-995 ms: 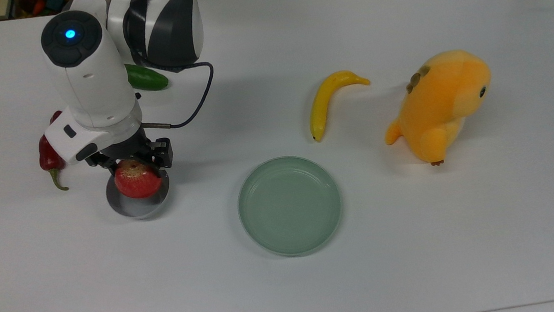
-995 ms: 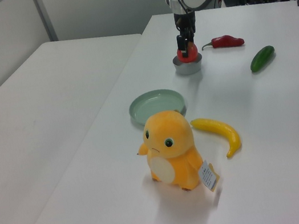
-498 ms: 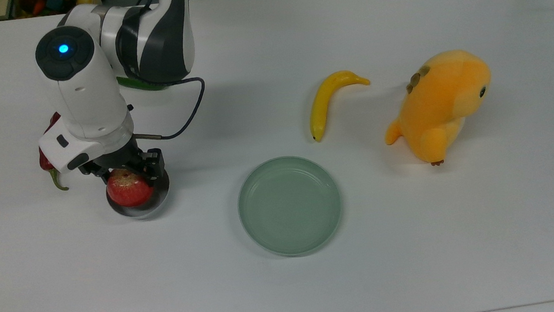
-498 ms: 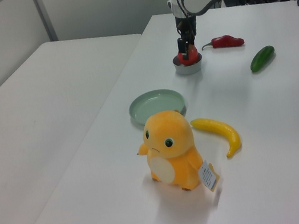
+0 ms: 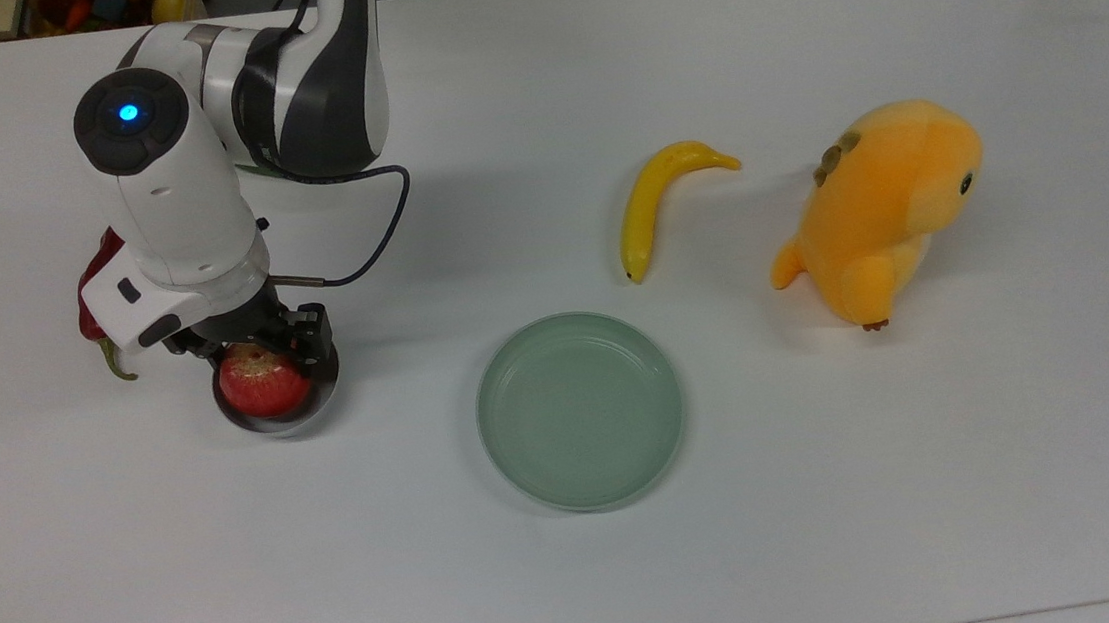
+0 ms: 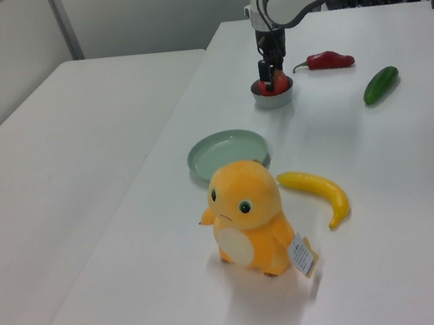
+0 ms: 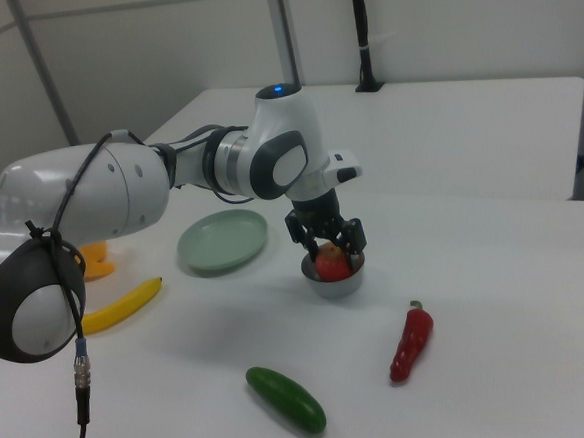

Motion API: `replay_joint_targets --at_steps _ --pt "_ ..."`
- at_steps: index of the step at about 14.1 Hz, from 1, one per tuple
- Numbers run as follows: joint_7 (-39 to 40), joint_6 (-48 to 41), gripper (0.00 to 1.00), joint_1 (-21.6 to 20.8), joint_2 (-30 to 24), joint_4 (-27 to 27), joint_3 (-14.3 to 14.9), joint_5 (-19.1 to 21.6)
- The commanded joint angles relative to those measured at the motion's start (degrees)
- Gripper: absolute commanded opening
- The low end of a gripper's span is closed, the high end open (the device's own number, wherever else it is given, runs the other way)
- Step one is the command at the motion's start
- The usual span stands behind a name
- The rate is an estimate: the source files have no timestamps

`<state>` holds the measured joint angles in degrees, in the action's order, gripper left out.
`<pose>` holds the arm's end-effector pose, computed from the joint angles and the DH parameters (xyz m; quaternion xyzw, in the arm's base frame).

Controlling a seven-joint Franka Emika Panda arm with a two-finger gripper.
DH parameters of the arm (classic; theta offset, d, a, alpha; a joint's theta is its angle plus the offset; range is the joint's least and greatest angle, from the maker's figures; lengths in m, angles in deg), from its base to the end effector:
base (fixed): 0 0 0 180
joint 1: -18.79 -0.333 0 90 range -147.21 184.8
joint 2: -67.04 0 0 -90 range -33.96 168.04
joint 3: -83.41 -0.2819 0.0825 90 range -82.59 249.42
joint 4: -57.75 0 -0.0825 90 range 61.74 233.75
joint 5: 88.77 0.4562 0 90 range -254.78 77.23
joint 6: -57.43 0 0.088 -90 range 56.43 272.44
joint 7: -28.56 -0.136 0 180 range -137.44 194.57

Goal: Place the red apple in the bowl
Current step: 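Lower the apple into the grey bowl and open the gripper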

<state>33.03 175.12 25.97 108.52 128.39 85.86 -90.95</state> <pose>0.7924 -0.1307 0.2679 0.9978 -0.0309 0.0447 0.0369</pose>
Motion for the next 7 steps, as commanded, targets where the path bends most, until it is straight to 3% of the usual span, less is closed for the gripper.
replay_joint_targets --at_steps 1,7 --pt "1.68 0.88 1.00 -0.58 -0.87 1.69 0.55 1.30" --pt "1.51 0.88 1.00 -0.49 -2.19 1.87 0.55 1.39"
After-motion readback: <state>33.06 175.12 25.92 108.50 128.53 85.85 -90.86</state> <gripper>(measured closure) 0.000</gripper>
